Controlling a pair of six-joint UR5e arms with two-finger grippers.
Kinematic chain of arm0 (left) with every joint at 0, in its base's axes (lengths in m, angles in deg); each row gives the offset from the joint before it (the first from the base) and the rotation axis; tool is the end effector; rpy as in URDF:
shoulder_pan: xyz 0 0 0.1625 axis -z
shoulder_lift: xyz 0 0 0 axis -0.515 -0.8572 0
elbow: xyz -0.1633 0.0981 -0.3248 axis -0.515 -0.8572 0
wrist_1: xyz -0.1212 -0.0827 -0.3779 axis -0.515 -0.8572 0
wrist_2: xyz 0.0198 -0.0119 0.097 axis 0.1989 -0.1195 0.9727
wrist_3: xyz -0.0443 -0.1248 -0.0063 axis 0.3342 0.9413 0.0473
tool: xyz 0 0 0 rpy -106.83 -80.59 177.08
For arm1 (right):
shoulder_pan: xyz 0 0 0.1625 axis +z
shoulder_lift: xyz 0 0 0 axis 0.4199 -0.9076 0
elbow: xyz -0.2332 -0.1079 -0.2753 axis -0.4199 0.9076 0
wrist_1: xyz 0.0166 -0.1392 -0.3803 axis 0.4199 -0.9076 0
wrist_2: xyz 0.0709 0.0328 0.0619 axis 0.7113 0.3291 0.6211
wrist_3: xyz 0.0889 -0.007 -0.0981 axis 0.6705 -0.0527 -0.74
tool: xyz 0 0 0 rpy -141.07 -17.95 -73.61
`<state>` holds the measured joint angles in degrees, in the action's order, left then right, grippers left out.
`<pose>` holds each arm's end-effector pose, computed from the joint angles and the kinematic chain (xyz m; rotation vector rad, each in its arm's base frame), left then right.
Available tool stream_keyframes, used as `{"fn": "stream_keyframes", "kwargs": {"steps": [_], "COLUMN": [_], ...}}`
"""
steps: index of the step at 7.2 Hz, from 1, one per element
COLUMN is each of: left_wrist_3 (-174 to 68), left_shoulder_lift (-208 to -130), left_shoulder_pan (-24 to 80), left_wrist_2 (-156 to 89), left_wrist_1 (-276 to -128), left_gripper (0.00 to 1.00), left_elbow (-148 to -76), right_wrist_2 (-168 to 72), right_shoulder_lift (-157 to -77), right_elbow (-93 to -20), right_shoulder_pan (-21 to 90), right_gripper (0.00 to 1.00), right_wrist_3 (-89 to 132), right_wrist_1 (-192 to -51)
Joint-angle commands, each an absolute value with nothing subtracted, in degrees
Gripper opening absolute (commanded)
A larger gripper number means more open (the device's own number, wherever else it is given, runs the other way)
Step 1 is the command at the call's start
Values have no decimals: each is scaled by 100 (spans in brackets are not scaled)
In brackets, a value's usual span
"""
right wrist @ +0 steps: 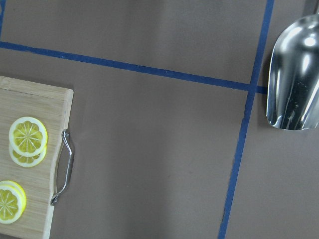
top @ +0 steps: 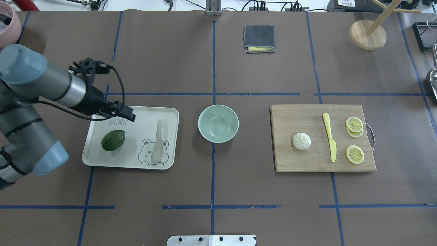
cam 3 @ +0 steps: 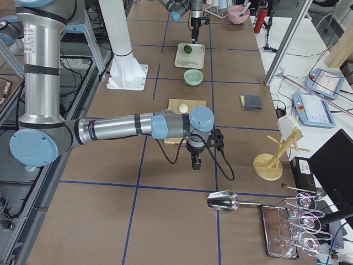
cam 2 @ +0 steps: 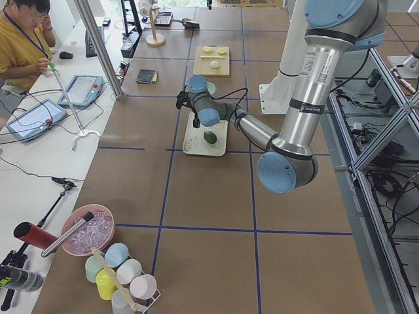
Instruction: Put spoon and bun in bowl
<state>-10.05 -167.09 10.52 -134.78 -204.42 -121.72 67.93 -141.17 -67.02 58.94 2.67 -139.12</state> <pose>0.4078 -0.4426 0.3197 0.1533 1.0818 0.1386 -0.0161 -0.4582 0.5542 0.0528 -0.8530 -0.1735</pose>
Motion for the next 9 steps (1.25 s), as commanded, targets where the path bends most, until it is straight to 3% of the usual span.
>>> {"fn": "stream_keyframes", "kwargs": {"steps": [1, 2, 9], "left_wrist_3": [-553, -605, -632], "left_shoulder_lift": [-17390, -17734, -17825], "left_shoulder_pan": [207, -4, -41], "left_wrist_2": [-12221, -11746, -11688], "left_wrist_1": [-19214, -18500, -18537], "left_gripper": [100, 98, 88], "left_elbow": [-12130, -12095, -11743], "right_wrist_2": [6862, 6862, 6871], "right_shoulder_lift": [-14111, -14102, -14058], "right_elbow": [-6702, -6693, -6482], "right_shoulder_pan": [5893, 5893, 5876], "right_gripper": [100, 100, 100], "right_wrist_3": [260, 260, 260], "right_wrist_1": [-13912, -13912, -13912]}}
